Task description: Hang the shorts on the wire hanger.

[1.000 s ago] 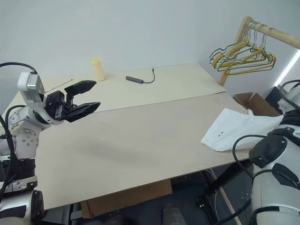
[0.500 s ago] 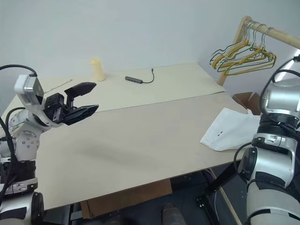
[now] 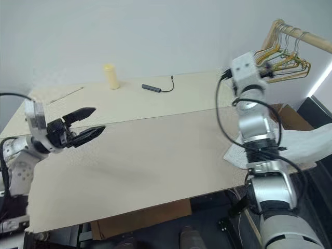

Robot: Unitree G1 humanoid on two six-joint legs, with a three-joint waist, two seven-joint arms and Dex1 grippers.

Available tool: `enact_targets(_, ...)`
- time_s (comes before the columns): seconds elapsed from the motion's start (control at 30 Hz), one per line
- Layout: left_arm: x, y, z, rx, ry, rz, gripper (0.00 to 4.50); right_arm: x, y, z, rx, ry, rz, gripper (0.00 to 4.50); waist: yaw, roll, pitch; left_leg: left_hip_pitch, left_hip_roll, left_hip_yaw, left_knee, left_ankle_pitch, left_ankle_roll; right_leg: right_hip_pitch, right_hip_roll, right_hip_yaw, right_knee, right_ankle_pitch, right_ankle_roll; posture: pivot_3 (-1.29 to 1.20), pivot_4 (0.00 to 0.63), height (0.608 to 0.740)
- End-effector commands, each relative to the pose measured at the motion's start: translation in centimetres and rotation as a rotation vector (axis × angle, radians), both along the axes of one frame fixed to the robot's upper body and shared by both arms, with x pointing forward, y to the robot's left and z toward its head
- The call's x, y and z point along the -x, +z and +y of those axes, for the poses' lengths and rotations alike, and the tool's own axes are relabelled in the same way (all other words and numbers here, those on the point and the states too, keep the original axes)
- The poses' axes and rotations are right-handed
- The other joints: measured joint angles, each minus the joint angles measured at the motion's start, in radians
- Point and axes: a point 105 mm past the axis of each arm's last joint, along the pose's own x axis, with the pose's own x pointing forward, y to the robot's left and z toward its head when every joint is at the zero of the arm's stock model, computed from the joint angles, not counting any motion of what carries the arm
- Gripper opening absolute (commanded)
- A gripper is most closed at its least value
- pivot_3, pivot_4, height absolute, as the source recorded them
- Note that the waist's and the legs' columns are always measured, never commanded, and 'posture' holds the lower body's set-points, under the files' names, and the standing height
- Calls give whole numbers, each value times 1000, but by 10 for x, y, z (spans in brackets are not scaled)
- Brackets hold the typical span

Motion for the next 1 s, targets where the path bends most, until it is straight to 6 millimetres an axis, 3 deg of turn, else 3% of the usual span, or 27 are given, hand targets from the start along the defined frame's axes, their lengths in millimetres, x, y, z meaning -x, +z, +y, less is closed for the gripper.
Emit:
enact_targets(0.03, 11, 5, 5, -41, 68, -36, 4500, 7, 0, 50, 17, 274, 9, 4446, 29, 0, 0, -1, 0, 1, 0, 0, 0, 0, 0, -1, 0, 0, 0, 117, 0, 740)
enact_targets(0.23, 30, -12, 9, -56, 146, 8, 4500, 28, -56, 94, 77, 595, 240, 4446, 121, 0, 0, -2, 0, 6, 0, 0, 0, -1, -1, -4, -1, 0, -1, 184, 0, 740)
enact_targets(0.53, 40, -26, 6, -75, 191, 40, 4500, 73, -118, 118, 240, 867, 533, 4446, 204, -1, 0, -1, 1, 8, 0, 0, -1, -1, 0, -6, -1, 0, -4, 231, 0, 740)
enact_targets(0.77, 35, -26, 4, -98, 187, 34, 4500, 74, -126, 129, 238, 866, 560, 4446, 217, -1, -1, -1, 2, 8, 0, 0, -1, -2, 1, -6, -1, -1, -5, 237, 0, 740)
enact_targets(1.0, 28, -27, 4, -127, 178, 39, 4500, 70, -133, 116, 239, 795, 579, 4446, 234, -1, -1, -2, 2, 8, 0, 0, -1, -2, 1, -6, -1, -1, -5, 221, 0, 740)
